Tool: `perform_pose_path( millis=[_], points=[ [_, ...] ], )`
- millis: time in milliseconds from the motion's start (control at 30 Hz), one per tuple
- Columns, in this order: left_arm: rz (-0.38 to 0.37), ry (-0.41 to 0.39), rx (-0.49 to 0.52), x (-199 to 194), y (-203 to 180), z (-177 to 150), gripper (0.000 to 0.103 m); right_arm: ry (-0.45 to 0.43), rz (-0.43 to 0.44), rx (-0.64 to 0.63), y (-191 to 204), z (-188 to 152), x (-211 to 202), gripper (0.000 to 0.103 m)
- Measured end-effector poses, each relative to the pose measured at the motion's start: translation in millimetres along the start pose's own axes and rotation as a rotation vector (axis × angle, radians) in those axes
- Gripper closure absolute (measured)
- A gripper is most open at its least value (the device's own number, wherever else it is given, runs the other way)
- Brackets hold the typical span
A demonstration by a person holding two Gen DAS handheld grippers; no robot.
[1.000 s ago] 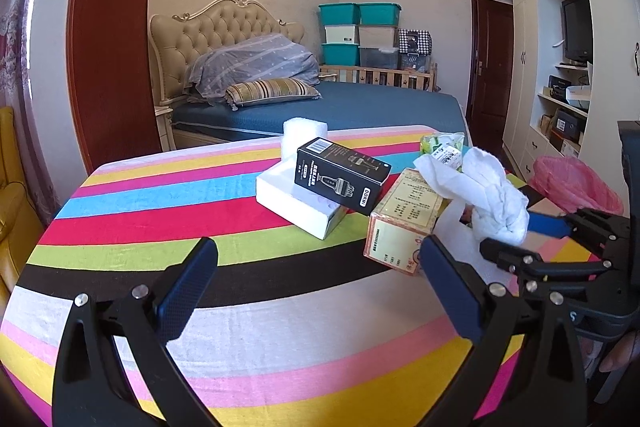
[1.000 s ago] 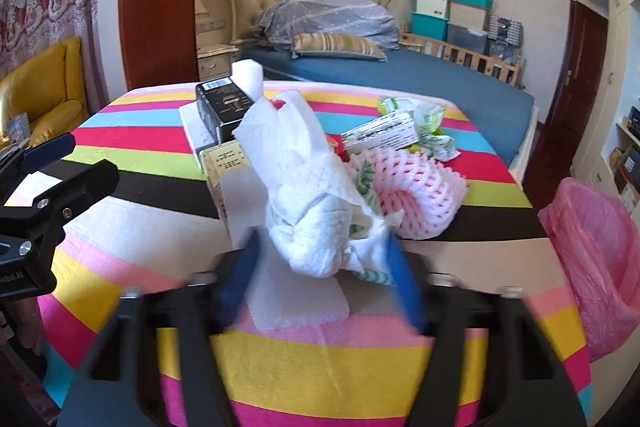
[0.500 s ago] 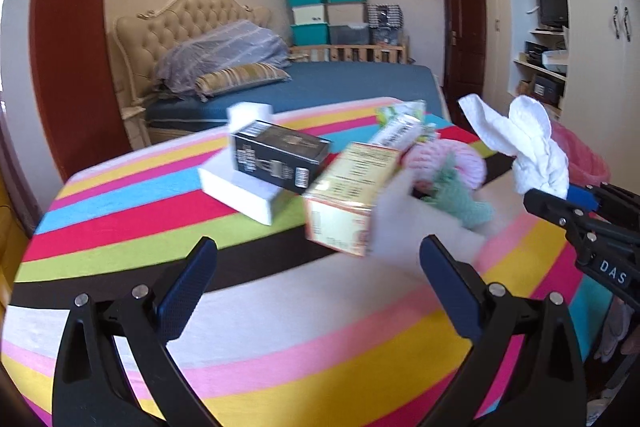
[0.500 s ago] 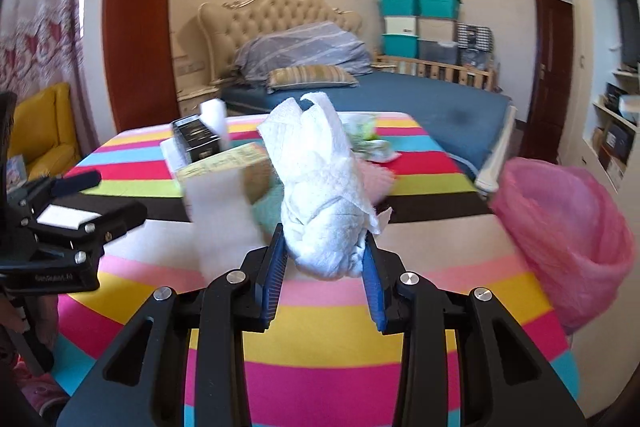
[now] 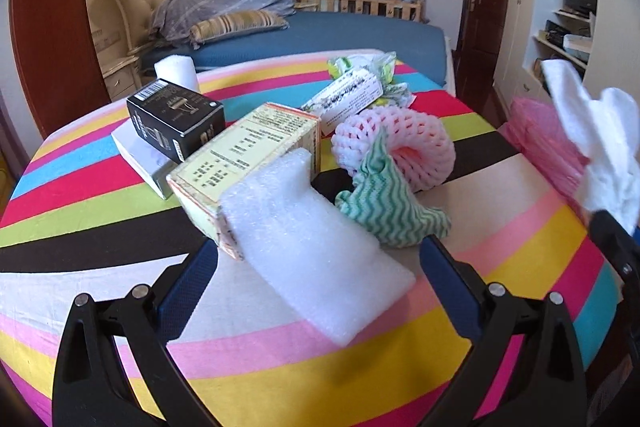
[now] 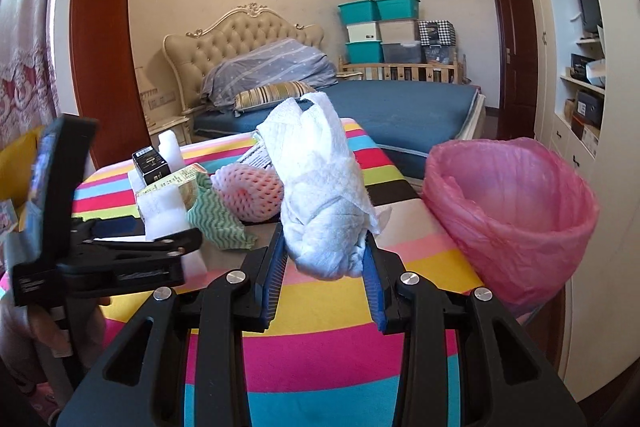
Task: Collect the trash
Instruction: 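Grasp a white foam block with the left gripper while the right gripper holds the tissue bundle, then carry the tissue bundle and foam block over the pink bin with both grippers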
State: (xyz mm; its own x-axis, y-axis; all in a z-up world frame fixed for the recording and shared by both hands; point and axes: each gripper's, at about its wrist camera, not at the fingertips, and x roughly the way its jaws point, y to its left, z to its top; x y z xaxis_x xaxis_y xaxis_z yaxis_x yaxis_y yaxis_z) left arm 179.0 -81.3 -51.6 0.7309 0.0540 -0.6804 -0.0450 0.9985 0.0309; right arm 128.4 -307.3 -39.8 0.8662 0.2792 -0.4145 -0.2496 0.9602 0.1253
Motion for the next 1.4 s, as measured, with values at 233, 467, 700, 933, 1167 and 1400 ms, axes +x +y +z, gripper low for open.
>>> perform_pose_path(
  millis=[233, 467, 700, 933, 1167, 1400],
  points=[
    [0.032, 0.037, -0.012, -3.0, 19.3, -12.0, 0.004, -0.007, 0.005, 0.025, -6.8, -5.0, -4.9, 0.068],
    [0.027, 0.017, -0.051, -34.9, 67.9, -28.8, 0.005, -0.007, 0.027, 0.014, 2.9, -4.0, -2.9, 0.068],
    [-0.013, -0.021, -0.002, -37.8, 65.0, -22.5, 0.006, 0.001, 0.059, -0.036, 27.9, -5.9, 2.0, 0.068],
    [-0.036, 0.040, 0.032, -13.9, 50.9, -22.1, 0.022, -0.002, 0.058, -0.051, 30.6, -7.4, -0.1, 0.068],
    [-0.045, 0.077, 0.033, -4.5, 48.5, -21.8, 0.021, 0.014, 0.063, -0.036, 29.3, -10.0, 3.5, 0.068],
    [-0.090, 0.080, 0.044, -3.6, 44.0, -21.8, 0.046, 0.017, 0.067, -0.051, 34.7, -10.6, 3.4, 0.068]
  ],
)
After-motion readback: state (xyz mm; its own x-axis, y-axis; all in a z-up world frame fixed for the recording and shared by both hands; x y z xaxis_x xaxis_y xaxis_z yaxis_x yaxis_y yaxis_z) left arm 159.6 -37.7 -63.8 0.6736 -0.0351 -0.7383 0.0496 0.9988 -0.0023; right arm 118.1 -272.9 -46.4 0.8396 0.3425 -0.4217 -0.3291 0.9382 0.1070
